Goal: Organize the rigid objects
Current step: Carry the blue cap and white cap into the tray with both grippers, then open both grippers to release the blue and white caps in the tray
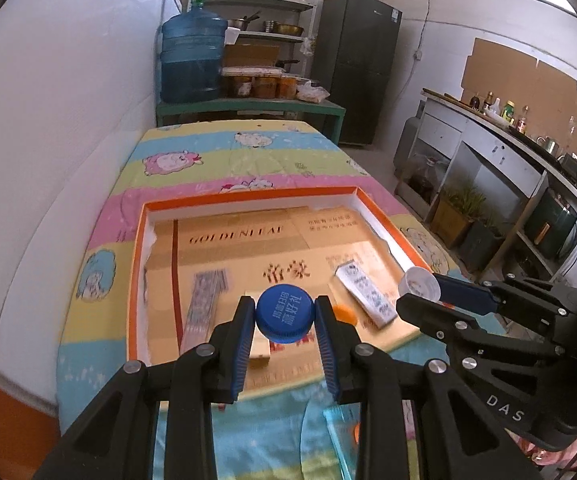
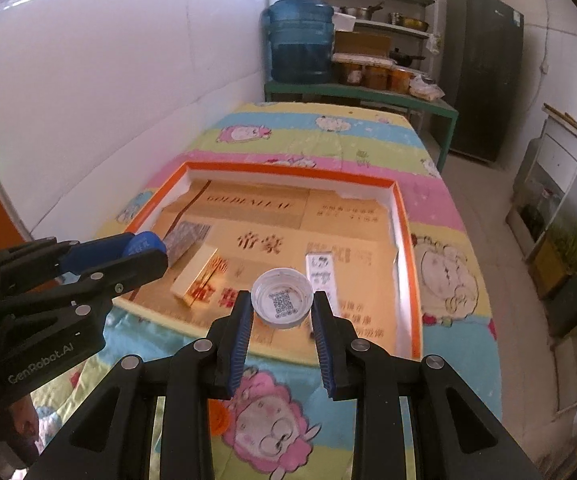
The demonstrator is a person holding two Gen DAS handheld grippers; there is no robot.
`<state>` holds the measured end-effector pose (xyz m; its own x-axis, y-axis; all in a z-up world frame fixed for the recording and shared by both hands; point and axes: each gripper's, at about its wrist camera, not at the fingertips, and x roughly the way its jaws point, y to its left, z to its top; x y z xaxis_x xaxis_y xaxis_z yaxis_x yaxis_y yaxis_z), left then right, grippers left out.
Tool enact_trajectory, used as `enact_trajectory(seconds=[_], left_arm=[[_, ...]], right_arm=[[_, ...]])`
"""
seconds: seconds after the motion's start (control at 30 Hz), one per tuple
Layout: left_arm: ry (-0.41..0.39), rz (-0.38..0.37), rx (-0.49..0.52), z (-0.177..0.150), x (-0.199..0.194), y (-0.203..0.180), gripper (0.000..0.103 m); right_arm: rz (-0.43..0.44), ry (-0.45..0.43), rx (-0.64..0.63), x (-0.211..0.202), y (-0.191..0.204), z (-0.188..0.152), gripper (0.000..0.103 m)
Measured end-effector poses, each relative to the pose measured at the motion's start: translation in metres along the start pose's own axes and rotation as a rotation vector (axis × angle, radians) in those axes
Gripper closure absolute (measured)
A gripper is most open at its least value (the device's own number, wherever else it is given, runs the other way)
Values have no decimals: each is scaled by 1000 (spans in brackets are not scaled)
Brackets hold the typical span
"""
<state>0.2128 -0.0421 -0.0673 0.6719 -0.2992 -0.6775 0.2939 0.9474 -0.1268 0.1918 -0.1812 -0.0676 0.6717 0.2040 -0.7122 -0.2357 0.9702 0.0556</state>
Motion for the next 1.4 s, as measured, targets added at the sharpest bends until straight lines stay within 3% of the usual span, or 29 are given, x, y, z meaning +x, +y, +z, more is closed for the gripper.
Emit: enact_trajectory(seconds=[0.33,0.73,1.4], left_arm=[[55,-45,-43,14,37,-2,72],[89,-20,-29,17,77,-13,72],[164,8,-4,17,119,-15,72]], right_arm=[[-19,32,14,25,-22,11,73],[-93,78,40,55,-51,5,73],[-100,120,13,92,-60,7,73]])
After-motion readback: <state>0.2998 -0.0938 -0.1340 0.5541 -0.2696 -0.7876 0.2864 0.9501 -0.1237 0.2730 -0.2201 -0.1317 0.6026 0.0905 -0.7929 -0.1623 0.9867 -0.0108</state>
